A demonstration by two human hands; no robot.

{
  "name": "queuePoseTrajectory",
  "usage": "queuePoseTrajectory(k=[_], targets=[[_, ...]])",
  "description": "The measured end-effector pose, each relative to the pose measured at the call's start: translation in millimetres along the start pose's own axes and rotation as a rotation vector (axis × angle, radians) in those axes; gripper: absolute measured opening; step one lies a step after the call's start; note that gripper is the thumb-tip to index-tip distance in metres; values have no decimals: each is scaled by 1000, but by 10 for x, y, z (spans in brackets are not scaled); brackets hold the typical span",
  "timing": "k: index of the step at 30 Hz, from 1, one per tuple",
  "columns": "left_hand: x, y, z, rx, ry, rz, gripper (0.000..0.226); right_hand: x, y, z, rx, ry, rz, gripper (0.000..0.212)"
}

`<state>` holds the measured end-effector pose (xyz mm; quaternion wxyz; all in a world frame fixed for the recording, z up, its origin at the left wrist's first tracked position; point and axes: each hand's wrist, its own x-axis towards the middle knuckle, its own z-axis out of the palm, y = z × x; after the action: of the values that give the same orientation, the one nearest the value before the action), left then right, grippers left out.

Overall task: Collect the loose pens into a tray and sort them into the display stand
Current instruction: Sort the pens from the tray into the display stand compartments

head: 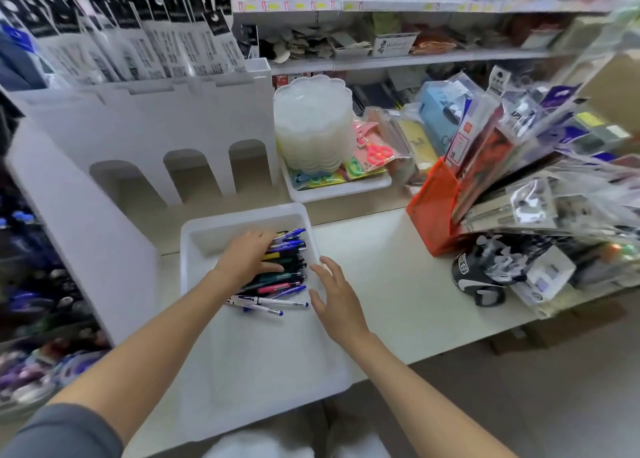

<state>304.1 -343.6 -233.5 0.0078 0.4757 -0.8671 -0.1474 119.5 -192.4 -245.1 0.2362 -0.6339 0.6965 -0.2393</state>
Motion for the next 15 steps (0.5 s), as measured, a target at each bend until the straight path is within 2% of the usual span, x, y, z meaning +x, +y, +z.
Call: queuePoseTrajectory(k=[3, 8, 15], targets=[[-11, -3, -74, -138, 7, -20, 40, -3, 17, 4, 10, -8, -1, 46], [-105, -3, -93, -283, -31, -103, 29, 2, 14, 11, 12, 1, -4, 43], [-250, 54, -255, -429, 104, -149, 13, 6, 22, 9, 0, -3, -8, 43]])
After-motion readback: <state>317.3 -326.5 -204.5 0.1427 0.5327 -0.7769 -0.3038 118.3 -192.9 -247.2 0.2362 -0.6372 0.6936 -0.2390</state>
